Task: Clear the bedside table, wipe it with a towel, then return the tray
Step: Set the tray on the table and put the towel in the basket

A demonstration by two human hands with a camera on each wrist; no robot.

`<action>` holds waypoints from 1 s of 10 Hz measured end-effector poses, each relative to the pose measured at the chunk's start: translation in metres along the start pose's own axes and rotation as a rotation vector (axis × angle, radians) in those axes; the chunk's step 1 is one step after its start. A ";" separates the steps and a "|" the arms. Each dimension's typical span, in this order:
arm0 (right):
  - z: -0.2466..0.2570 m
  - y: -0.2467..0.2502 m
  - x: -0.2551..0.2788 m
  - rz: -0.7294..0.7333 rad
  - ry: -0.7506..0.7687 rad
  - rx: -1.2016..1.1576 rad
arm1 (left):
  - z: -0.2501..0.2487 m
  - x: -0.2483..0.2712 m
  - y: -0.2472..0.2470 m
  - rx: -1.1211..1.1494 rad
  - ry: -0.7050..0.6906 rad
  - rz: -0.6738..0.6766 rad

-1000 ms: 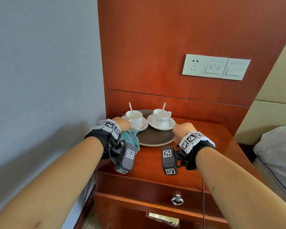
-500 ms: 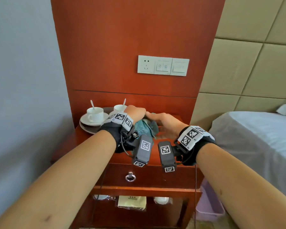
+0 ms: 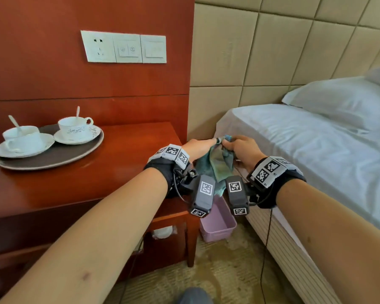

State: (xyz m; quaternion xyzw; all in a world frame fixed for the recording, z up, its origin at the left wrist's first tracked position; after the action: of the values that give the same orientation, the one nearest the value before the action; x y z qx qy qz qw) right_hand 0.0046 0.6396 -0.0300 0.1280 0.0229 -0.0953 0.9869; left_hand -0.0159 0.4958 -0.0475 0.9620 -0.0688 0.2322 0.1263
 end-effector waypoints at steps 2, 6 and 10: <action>-0.043 0.069 0.015 -0.093 -0.115 0.062 | 0.027 -0.015 -0.073 0.022 0.059 0.133; -0.157 0.083 0.024 -0.059 -0.308 0.225 | 0.117 -0.065 -0.135 -0.263 0.120 0.055; -0.268 0.080 -0.021 0.045 -0.457 0.125 | 0.180 -0.162 -0.169 -0.421 0.287 -0.069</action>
State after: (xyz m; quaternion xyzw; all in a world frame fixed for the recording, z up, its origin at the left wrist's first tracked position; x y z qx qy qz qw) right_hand -0.0061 0.7879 -0.2675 0.1645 -0.2100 -0.1008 0.9585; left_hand -0.0494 0.6203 -0.3129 0.8736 -0.0642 0.3424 0.3399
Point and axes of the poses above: each hand's wrist, its own x-axis away from the middle knuckle, its own y-axis out of the back of the hand, z = x × y, the point moved 4 cm from there along -x, towards the middle knuckle, and after that the axes turned 8 degrees about y, right-handed, at the moved point
